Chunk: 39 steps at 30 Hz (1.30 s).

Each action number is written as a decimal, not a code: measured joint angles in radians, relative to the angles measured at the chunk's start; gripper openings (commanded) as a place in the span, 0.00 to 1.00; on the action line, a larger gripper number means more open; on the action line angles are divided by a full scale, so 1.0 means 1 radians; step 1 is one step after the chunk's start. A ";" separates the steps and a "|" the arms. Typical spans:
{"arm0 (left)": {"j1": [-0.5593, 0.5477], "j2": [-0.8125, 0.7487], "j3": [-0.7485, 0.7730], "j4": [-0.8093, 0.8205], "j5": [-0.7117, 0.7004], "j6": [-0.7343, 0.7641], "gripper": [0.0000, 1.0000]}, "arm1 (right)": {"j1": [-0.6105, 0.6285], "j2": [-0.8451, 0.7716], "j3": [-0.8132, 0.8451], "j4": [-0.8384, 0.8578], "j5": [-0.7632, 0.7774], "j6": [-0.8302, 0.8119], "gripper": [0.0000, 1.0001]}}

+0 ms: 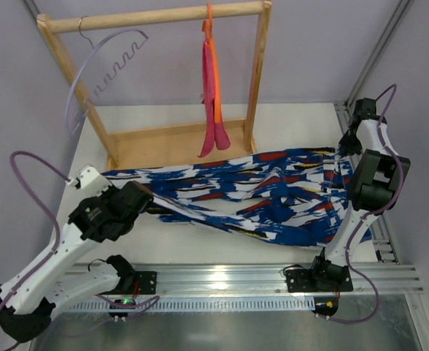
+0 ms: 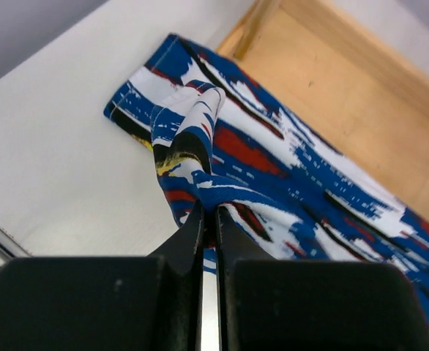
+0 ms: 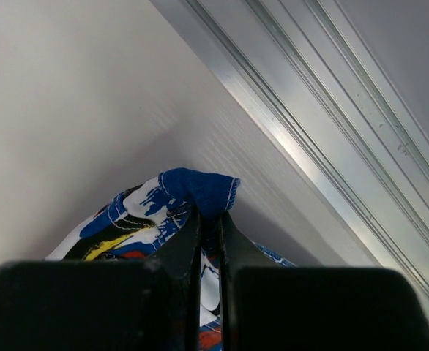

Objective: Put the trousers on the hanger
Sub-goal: Fold the trousers

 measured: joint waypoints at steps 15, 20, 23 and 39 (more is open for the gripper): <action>0.012 -0.214 -0.092 0.114 -0.132 0.101 0.64 | -0.010 0.000 0.013 -0.034 -0.007 0.013 0.50; 0.017 -0.164 -0.058 0.129 -0.132 0.143 0.66 | -0.013 -0.025 0.025 -0.088 -0.031 0.026 0.56; 0.027 -0.072 -0.035 0.172 -0.095 0.182 0.68 | -0.012 -0.092 0.003 -0.119 -0.060 0.045 0.56; 0.705 0.172 -0.179 0.425 0.511 0.397 0.65 | 0.157 -0.563 -0.486 -0.145 -0.139 0.241 0.55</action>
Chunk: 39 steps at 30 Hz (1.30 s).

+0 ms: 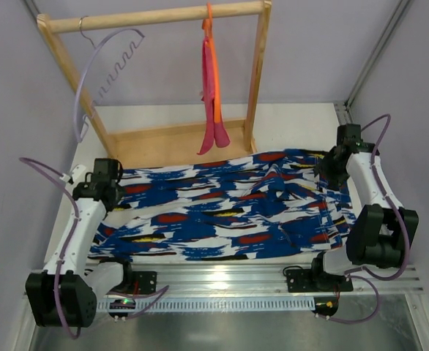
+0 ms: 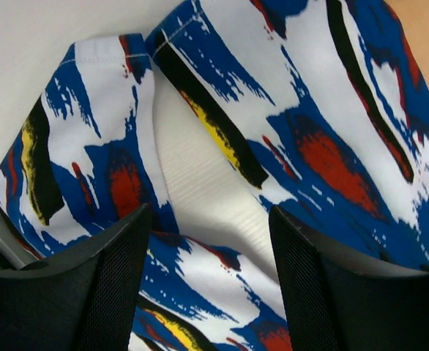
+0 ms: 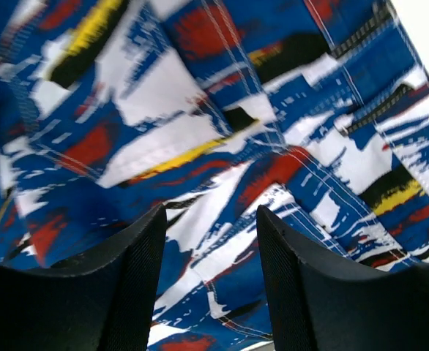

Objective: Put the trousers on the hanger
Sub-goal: Fold the trousers

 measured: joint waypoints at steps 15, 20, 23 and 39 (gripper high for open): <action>0.311 0.334 0.166 0.204 0.241 0.184 0.82 | -0.152 0.074 -0.250 0.165 0.008 0.072 0.53; 0.319 0.381 0.170 0.272 0.247 0.264 0.82 | -0.148 0.057 -0.248 0.198 0.008 0.064 0.53; 0.345 0.410 0.164 0.314 0.266 0.300 0.83 | -0.148 0.056 -0.240 0.210 -0.004 0.046 0.53; 0.536 0.466 0.232 0.362 0.438 0.256 0.89 | -0.148 -0.012 -0.233 0.300 -0.160 -0.026 0.53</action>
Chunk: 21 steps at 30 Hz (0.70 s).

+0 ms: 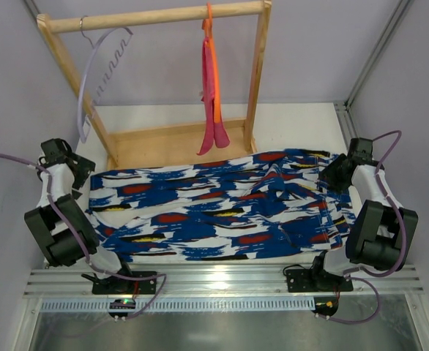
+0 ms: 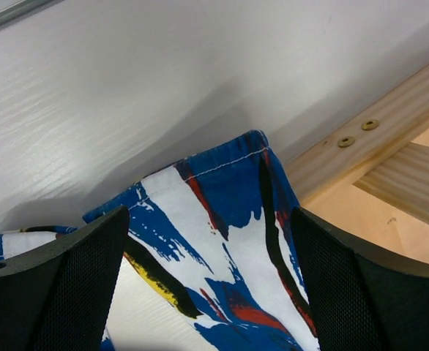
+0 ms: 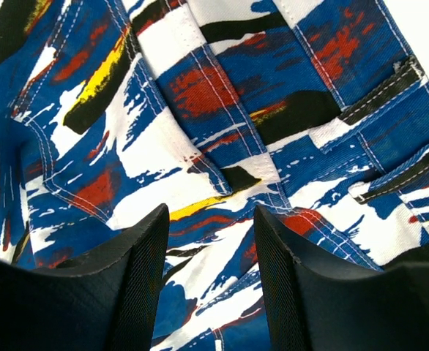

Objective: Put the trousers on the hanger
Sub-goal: Fold the trousers

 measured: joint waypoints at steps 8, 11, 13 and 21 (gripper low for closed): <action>0.002 0.186 0.114 -0.070 0.007 -0.042 0.88 | 0.001 -0.008 0.000 0.011 0.002 -0.005 0.53; 0.002 0.228 0.151 -0.105 0.006 -0.060 0.79 | 0.006 -0.008 0.000 0.010 0.019 -0.004 0.52; 0.002 0.247 0.173 -0.122 0.006 -0.068 0.66 | 0.008 -0.003 0.000 0.011 0.033 -0.003 0.53; 0.002 0.258 0.189 -0.140 0.017 -0.083 0.06 | 0.010 0.054 0.000 0.009 0.098 0.000 0.52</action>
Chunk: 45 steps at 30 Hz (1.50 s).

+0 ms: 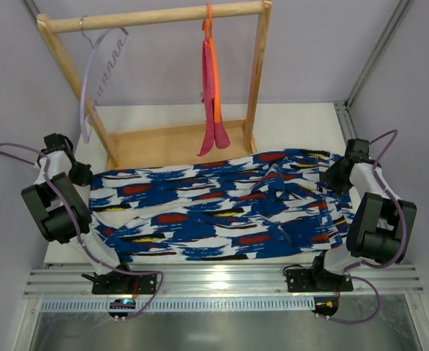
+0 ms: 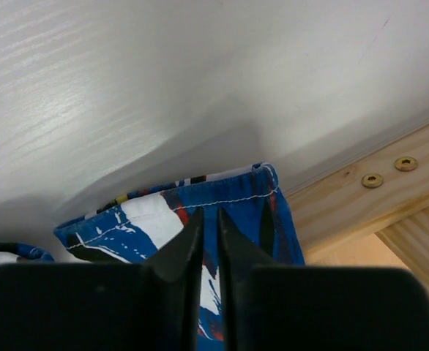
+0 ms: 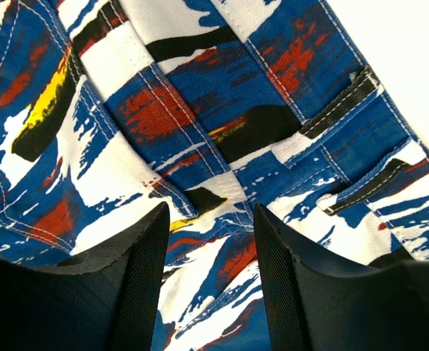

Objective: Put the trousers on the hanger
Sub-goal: Fold the trousers

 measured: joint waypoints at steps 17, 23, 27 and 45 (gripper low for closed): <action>-0.002 0.035 0.097 -0.056 0.042 -0.049 0.71 | 0.000 0.008 0.000 -0.003 0.060 0.000 0.52; -0.002 0.101 0.148 -0.072 0.034 -0.074 0.62 | 0.000 0.008 0.000 -0.003 0.066 0.000 0.52; -0.005 0.151 0.156 -0.074 0.058 -0.080 0.58 | 0.000 0.008 0.000 -0.003 0.069 0.000 0.52; -0.029 0.191 0.214 -0.117 0.061 -0.073 0.00 | 0.000 0.124 0.002 -0.002 0.102 0.004 0.52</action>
